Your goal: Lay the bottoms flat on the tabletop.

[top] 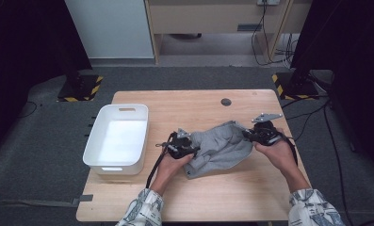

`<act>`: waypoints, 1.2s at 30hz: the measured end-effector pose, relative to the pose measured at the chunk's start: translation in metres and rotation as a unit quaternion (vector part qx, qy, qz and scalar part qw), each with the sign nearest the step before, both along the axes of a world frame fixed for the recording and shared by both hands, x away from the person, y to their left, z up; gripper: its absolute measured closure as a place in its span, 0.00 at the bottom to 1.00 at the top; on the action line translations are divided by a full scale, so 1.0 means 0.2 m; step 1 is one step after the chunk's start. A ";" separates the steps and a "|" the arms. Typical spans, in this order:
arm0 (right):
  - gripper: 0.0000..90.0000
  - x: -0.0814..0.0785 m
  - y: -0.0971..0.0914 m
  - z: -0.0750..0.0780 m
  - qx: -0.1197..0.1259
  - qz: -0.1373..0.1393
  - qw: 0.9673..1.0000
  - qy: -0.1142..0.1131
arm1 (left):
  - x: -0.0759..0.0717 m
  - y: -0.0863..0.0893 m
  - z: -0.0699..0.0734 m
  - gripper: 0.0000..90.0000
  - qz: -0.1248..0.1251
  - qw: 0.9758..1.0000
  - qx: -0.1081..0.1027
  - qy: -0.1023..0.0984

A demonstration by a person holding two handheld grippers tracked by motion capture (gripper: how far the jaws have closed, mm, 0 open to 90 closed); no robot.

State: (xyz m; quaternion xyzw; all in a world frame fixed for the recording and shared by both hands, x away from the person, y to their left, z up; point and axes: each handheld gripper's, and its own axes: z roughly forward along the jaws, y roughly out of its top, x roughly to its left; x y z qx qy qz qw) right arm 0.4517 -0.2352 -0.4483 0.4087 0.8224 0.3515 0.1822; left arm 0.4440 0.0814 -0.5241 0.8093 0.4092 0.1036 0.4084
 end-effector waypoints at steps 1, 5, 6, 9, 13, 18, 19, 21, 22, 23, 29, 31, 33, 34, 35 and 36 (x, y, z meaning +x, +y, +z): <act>0.90 0.00 0.01 0.00 0.001 -0.001 1.000 0.001 | 0.00 0.00 0.00 0.53 -0.003 1.000 0.001 0.002; 0.89 0.00 0.02 -0.01 0.000 0.004 1.000 0.003 | 0.01 -0.01 -0.02 0.59 -0.010 1.000 0.004 0.009; 0.89 0.00 0.03 -0.01 0.001 0.003 1.000 0.005 | 0.01 -0.01 -0.02 0.62 -0.012 1.000 0.005 0.008; 0.90 0.00 0.03 -0.01 -0.001 0.006 1.000 0.003 | 0.01 0.01 -0.02 0.74 -0.010 1.000 0.008 0.007; 0.91 0.00 0.03 -0.01 0.000 0.003 1.000 0.001 | 0.02 0.02 -0.02 0.86 -0.012 1.000 0.009 0.006; 0.92 0.00 0.03 -0.01 0.000 0.005 1.000 -0.001 | 0.02 0.03 0.00 0.91 -0.007 1.000 0.007 -0.002; 0.92 0.00 0.03 -0.01 0.000 0.004 1.000 -0.002 | 0.02 0.03 0.01 0.91 -0.004 1.000 0.005 -0.007; 0.93 0.00 0.02 -0.01 -0.001 0.004 1.000 -0.006 | 0.02 0.05 0.04 0.91 0.003 1.000 0.003 -0.022; 0.93 0.00 0.02 -0.01 -0.001 0.003 1.000 -0.007 | 0.02 0.06 0.05 0.91 0.005 1.000 -0.001 -0.026; 0.93 0.00 0.01 0.00 -0.002 0.002 1.000 -0.010 | 0.02 0.07 0.07 0.91 0.006 1.000 -0.009 -0.028; 0.93 -0.01 0.00 0.01 -0.001 0.002 1.000 -0.013 | 0.04 0.09 0.14 0.92 0.008 0.999 -0.007 -0.041; 0.93 -0.01 -0.01 0.02 0.000 0.001 1.000 -0.014 | 0.04 0.09 0.16 0.92 0.008 0.999 -0.010 -0.045; 0.94 -0.01 -0.01 0.02 0.000 0.000 1.000 -0.016 | 0.04 0.10 0.19 0.92 0.006 0.999 -0.010 -0.051; 0.93 -0.01 -0.02 0.03 0.001 -0.001 1.000 -0.017 | 0.04 0.11 0.21 0.92 0.006 0.999 -0.009 -0.052; 0.94 -0.01 -0.02 0.03 0.002 -0.003 1.000 -0.017 | 0.04 0.11 0.22 0.92 0.005 0.998 -0.008 -0.054; 0.94 -0.01 -0.02 0.04 0.001 -0.002 1.000 -0.019 | 0.04 0.11 0.23 0.92 0.005 0.998 -0.008 -0.057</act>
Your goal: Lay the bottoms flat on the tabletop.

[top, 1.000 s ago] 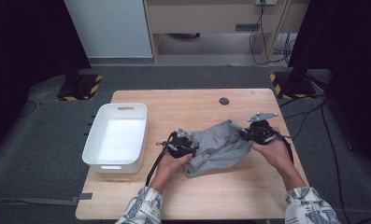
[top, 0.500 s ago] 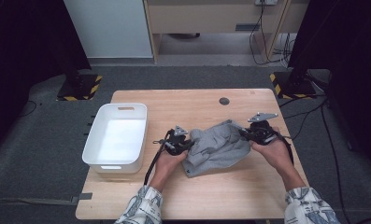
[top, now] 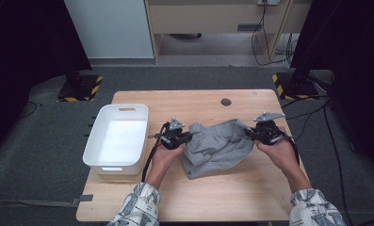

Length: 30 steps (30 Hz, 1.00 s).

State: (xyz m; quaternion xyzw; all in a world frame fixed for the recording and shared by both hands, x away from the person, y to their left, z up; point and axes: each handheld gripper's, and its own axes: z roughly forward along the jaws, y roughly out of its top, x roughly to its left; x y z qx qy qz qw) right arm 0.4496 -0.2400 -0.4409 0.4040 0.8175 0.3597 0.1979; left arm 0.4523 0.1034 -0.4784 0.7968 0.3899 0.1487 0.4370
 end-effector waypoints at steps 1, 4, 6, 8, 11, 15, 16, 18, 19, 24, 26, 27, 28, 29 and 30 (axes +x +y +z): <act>0.94 0.00 0.00 0.00 0.000 0.000 1.000 -0.001 | 0.00 0.00 0.02 0.93 0.001 1.000 0.000 -0.002; 0.94 -0.01 -0.02 0.02 0.004 -0.007 1.000 -0.007 | -0.01 0.01 0.05 0.93 0.001 1.000 0.003 -0.009; 0.94 -0.01 -0.03 0.03 0.009 -0.011 1.000 -0.009 | -0.01 0.02 0.07 0.94 0.005 1.000 0.004 -0.015; 0.94 -0.01 -0.05 0.04 0.010 -0.013 1.000 -0.015 | -0.01 0.03 0.11 0.94 0.009 1.000 0.006 -0.024; 0.94 -0.02 -0.07 0.06 0.017 -0.018 0.999 -0.021 | -0.02 0.05 0.15 0.94 0.014 0.999 0.008 -0.038; 0.94 -0.02 -0.10 0.09 0.024 -0.023 0.999 -0.028 | -0.02 0.07 0.21 0.94 0.018 0.998 0.015 -0.053; 0.94 -0.02 -0.11 0.10 0.029 -0.023 0.999 -0.031 | -0.03 0.07 0.22 0.94 0.020 0.998 0.015 -0.056; 0.94 -0.02 -0.12 0.12 0.037 -0.026 0.998 -0.034 | -0.03 0.08 0.25 0.94 0.020 0.998 0.017 -0.061; 0.94 -0.03 -0.12 0.13 0.039 -0.026 0.998 -0.036 | -0.03 0.08 0.26 0.94 0.024 0.998 0.016 -0.063; 0.94 -0.03 -0.15 0.17 0.052 -0.028 0.997 -0.044 | -0.02 0.09 0.31 0.95 0.028 0.997 0.012 -0.073; 0.94 -0.03 -0.15 0.18 0.055 -0.028 0.997 -0.049 | -0.03 0.09 0.33 0.95 0.028 0.997 0.011 -0.077; 0.94 -0.03 -0.16 0.19 0.055 -0.026 0.997 -0.049 | -0.03 0.10 0.35 0.95 0.031 0.996 0.005 -0.080; 0.94 -0.03 -0.16 0.20 0.056 -0.027 0.997 -0.053 | -0.03 0.10 0.36 0.95 0.032 0.996 0.001 -0.081; 0.94 -0.03 -0.16 0.20 0.058 -0.028 0.997 -0.052 | -0.04 0.11 0.37 0.95 0.032 0.996 -0.004 -0.082; 0.94 -0.03 -0.16 0.21 0.060 -0.028 0.996 -0.052 | -0.05 0.11 0.39 0.95 0.031 0.996 -0.008 -0.086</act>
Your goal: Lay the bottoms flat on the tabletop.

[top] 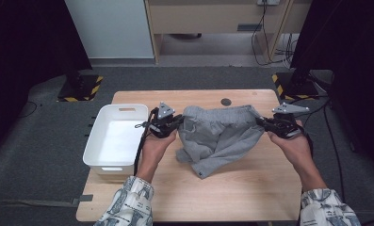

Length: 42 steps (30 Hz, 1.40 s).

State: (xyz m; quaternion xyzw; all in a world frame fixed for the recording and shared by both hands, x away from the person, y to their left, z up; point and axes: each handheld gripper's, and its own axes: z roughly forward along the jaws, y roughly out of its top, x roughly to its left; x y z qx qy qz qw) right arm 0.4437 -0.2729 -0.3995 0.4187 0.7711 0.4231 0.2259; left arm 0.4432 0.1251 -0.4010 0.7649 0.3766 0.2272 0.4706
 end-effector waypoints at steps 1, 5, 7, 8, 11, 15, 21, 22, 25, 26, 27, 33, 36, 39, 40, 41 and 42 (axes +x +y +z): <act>0.94 0.00 0.00 0.00 0.002 0.000 1.000 -0.002 | -0.01 0.00 0.02 0.95 -0.001 1.000 0.000 -0.004; 0.94 0.00 0.00 0.00 0.003 0.003 1.000 -0.002 | -0.02 0.00 0.08 0.95 -0.002 1.000 0.000 -0.018; 0.94 0.00 0.01 0.01 0.005 0.003 1.000 -0.004 | -0.03 0.01 0.11 0.95 -0.002 1.000 0.001 -0.023; 0.94 0.00 0.01 0.01 0.006 0.004 1.000 -0.005 | -0.02 0.01 0.12 0.95 -0.002 1.000 0.004 -0.024; 0.94 0.00 0.02 0.02 0.010 0.006 1.000 -0.008 | -0.02 0.04 0.13 0.95 0.001 1.000 0.007 -0.024; 0.94 -0.01 0.03 0.06 0.020 0.012 1.000 -0.014 | -0.02 0.07 0.13 0.95 0.004 1.000 0.010 -0.021; 0.94 -0.03 0.04 0.13 0.030 0.020 0.999 -0.030 | -0.05 0.09 0.16 0.95 0.004 0.999 0.015 -0.027; 0.94 -0.03 0.04 0.14 0.030 0.022 0.999 -0.031 | -0.05 0.10 0.17 0.95 0.002 1.000 0.012 -0.027; 0.94 -0.05 0.04 0.17 0.029 0.024 0.999 -0.034 | -0.06 0.11 0.18 0.95 -0.001 1.000 0.001 -0.025; 0.94 -0.06 0.04 0.18 0.028 0.026 0.999 -0.036 | -0.07 0.11 0.19 0.95 -0.001 1.000 0.004 -0.026; 0.94 -0.06 0.04 0.20 0.027 0.027 0.999 -0.037 | -0.07 0.11 0.20 0.95 -0.002 1.000 0.003 -0.028; 0.94 -0.09 0.04 0.25 0.017 0.031 0.998 -0.046 | -0.07 0.11 0.23 0.95 -0.005 0.999 0.014 -0.030; 0.94 -0.08 0.05 0.25 0.015 0.031 0.998 -0.045 | -0.06 0.11 0.22 0.95 -0.006 0.999 0.017 -0.027; 0.94 -0.08 0.05 0.24 0.015 0.033 0.998 -0.045 | -0.06 0.11 0.21 0.95 -0.007 0.999 0.019 -0.025; 0.94 -0.08 0.05 0.25 0.014 0.035 0.998 -0.045 | -0.06 0.11 0.21 0.95 -0.007 0.999 0.018 -0.025; 0.94 -0.08 0.06 0.25 0.015 0.035 0.998 -0.044 | -0.06 0.11 0.21 0.95 -0.007 1.000 0.017 -0.025; 0.94 -0.08 0.05 0.25 0.015 0.035 0.998 -0.044 | -0.06 0.11 0.21 0.95 -0.007 0.999 0.018 -0.026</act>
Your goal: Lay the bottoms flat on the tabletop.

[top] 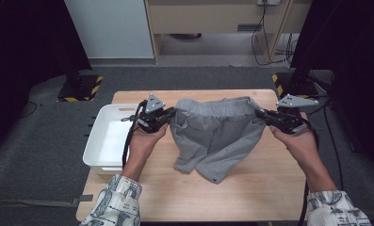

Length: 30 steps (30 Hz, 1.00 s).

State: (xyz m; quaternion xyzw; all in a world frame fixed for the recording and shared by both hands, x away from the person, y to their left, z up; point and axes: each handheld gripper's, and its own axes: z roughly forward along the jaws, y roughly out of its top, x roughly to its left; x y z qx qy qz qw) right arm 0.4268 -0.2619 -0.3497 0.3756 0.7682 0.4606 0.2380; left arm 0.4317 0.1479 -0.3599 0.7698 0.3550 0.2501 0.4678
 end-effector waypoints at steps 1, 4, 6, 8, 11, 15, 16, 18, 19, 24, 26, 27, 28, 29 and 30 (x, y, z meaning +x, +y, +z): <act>0.94 0.00 0.00 0.00 0.000 0.001 1.000 -0.001 | 0.00 0.00 0.00 0.95 0.000 1.000 0.000 0.000; 0.94 0.00 0.00 0.00 -0.001 0.001 1.000 0.000 | 0.00 0.00 0.00 0.95 0.000 1.000 0.001 0.000; 0.94 0.00 0.00 0.00 -0.004 0.002 1.000 0.001 | -0.01 0.00 0.01 0.95 -0.002 1.000 0.002 -0.001; 0.94 0.00 0.01 0.00 -0.001 0.003 1.000 0.000 | -0.02 0.01 0.02 0.95 0.000 1.000 0.001 -0.004; 0.94 -0.01 0.02 0.02 -0.001 0.007 1.000 -0.002 | -0.02 0.02 0.04 0.95 0.001 1.000 0.001 -0.005; 0.94 -0.02 0.03 0.05 -0.007 0.011 1.000 -0.006 | -0.03 0.03 0.07 0.95 -0.001 1.000 0.001 -0.009; 0.94 -0.03 0.04 0.07 -0.008 0.011 1.000 -0.008 | -0.04 0.03 0.08 0.95 -0.003 1.000 0.001 -0.010; 0.94 -0.04 0.03 0.08 -0.011 0.013 1.000 -0.010 | -0.05 0.04 0.10 0.95 -0.005 1.000 0.001 -0.013; 0.94 -0.04 0.03 0.09 -0.012 0.015 1.000 -0.011 | -0.05 0.04 0.11 0.95 -0.005 1.000 0.001 -0.015; 0.94 -0.05 0.02 0.16 -0.016 0.015 1.000 -0.022 | -0.04 0.03 0.17 0.95 -0.007 1.000 0.007 -0.021; 0.94 -0.03 0.01 0.16 -0.022 0.012 0.999 -0.024 | 0.00 0.01 0.18 0.95 -0.006 1.000 0.017 -0.016; 0.93 -0.01 0.01 0.15 -0.023 0.008 0.999 -0.021 | 0.03 0.00 0.17 0.95 -0.005 1.000 0.020 -0.010; 0.93 0.01 0.01 0.14 -0.025 0.006 1.000 -0.018 | 0.05 -0.01 0.17 0.95 -0.003 1.000 0.022 -0.005; 0.93 0.03 0.01 0.12 -0.027 0.003 1.000 -0.015 | 0.08 -0.02 0.16 0.95 -0.002 1.000 0.025 -0.001; 0.93 0.06 0.01 0.10 -0.032 0.000 0.999 -0.012 | 0.10 -0.03 0.15 0.95 0.001 0.999 0.034 0.003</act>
